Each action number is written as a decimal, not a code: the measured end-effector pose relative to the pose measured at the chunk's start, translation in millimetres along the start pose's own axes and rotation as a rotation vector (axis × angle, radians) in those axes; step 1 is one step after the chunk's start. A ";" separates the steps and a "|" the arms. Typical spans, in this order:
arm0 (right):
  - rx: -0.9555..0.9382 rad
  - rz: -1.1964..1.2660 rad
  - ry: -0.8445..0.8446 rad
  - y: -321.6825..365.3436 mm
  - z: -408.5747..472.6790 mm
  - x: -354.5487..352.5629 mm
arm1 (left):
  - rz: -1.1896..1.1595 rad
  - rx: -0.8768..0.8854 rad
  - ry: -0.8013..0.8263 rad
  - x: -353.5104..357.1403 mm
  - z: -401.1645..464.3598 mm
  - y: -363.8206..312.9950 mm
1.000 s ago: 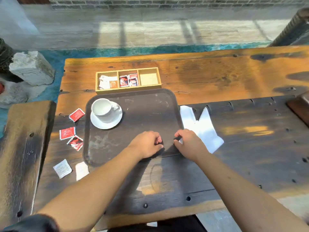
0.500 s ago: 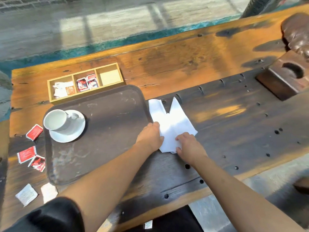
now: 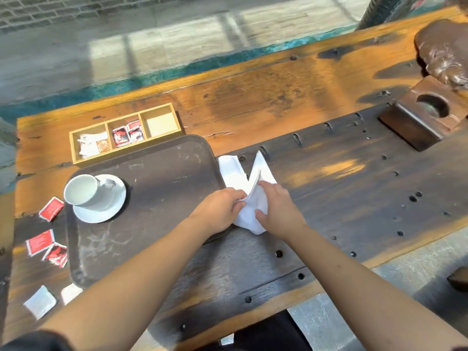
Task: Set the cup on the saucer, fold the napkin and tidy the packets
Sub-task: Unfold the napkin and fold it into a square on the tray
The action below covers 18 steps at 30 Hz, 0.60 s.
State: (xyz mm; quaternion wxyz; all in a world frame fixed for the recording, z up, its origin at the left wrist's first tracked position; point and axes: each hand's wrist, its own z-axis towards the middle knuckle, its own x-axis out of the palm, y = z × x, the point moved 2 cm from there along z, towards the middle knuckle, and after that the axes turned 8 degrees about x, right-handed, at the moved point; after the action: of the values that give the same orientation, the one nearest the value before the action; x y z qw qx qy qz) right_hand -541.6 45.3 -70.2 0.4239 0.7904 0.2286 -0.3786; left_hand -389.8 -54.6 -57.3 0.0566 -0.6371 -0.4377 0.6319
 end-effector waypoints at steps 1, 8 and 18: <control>-0.003 0.037 -0.023 4.3 1.1 -3.9 | 0.020 0.029 -0.015 -5.6 -5.2 -1.5; 0.001 0.102 0.023 23.1 15.5 -14.6 | 0.095 0.128 -0.178 -53.8 -49.3 -6.0; -0.170 -0.039 0.312 93.5 23.4 -9.5 | 0.020 0.152 -0.336 -110.1 -118.9 0.8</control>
State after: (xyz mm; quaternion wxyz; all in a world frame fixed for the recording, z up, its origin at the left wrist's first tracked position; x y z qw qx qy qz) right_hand -493.1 -24.9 -24.6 0.4413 0.7963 0.3380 -0.2387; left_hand -267.8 -67.2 48.6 0.0245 -0.5208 -0.3856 0.7612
